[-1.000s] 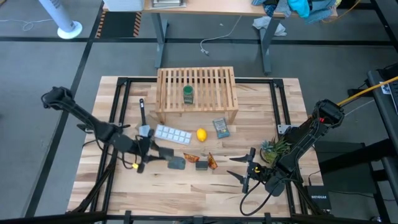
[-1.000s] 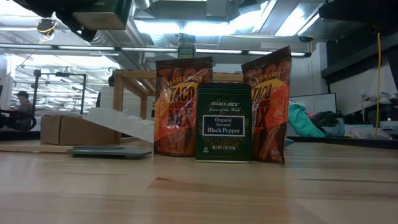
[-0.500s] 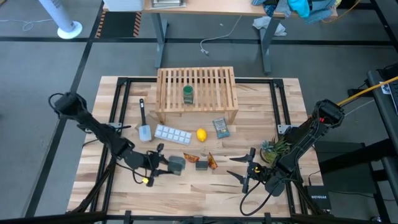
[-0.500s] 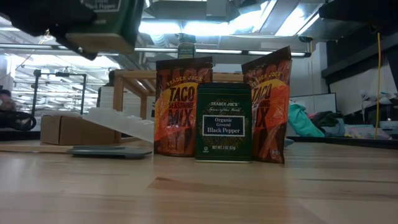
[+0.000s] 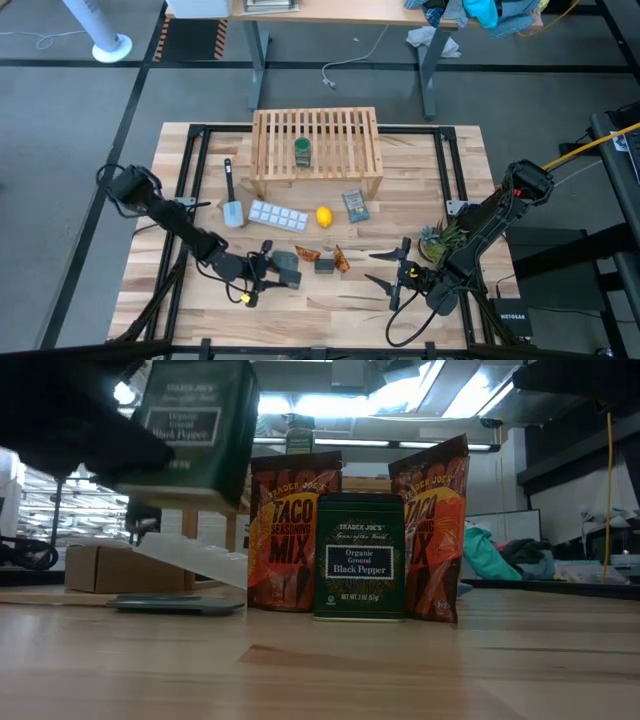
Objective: Shelf spices
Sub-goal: Remove the green seasoning container from the shelf
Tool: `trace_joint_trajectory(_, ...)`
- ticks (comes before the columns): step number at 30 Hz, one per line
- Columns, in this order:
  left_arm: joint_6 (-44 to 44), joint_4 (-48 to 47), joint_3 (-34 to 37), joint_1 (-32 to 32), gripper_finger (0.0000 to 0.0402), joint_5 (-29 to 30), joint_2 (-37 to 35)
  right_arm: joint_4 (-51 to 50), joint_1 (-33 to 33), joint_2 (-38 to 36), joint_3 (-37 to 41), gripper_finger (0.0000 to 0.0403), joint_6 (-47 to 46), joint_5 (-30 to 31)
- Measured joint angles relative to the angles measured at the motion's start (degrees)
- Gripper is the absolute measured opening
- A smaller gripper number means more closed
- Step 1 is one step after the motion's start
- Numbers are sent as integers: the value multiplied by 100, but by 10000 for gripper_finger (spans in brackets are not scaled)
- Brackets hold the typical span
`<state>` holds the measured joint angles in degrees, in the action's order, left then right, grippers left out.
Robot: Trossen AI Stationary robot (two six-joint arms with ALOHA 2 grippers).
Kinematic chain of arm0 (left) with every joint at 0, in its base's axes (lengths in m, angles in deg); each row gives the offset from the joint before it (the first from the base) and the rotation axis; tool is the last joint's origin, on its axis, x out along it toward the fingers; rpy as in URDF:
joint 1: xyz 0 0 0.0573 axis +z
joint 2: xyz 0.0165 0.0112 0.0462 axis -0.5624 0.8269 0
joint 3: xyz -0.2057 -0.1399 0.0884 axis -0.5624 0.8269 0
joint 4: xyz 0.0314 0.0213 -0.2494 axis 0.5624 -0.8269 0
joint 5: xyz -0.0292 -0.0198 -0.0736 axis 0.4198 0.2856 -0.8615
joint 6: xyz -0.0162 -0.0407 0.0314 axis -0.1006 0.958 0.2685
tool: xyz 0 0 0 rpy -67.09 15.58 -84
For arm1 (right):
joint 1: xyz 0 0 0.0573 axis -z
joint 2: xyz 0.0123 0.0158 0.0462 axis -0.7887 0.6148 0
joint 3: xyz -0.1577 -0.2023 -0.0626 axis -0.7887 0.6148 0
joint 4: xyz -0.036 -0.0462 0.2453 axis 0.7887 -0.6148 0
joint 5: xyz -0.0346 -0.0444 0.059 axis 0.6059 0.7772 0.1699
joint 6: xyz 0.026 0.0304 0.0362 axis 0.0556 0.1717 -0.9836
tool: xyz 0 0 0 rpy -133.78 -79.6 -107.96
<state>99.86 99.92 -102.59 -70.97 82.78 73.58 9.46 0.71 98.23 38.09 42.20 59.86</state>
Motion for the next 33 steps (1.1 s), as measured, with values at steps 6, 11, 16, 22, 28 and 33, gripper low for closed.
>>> trace_joint_trajectory(6,2,508,-36,4,105,-2,565,-1,0,0,0,250,0,0)
trace_joint_trajectory(11,-22,507,-363,75,105,-7,1023,0,-2,0,0,250,0,0)
trace_joint_trajectory(16,-225,487,-719,208,105,-9,1471,0,-2,0,0,250,0,0)
trace_joint_trajectory(22,-310,487,-905,321,105,-15,1720,-2,-2,0,0,250,0,-2)
trace_joint_trajectory(28,-226,529,-927,397,105,-11,1901,-3,-1,0,0,250,0,-1)
trace_joint_trajectory(33,-164,541,-929,420,106,-34,1972,-2,-2,0,0,250,0,0)
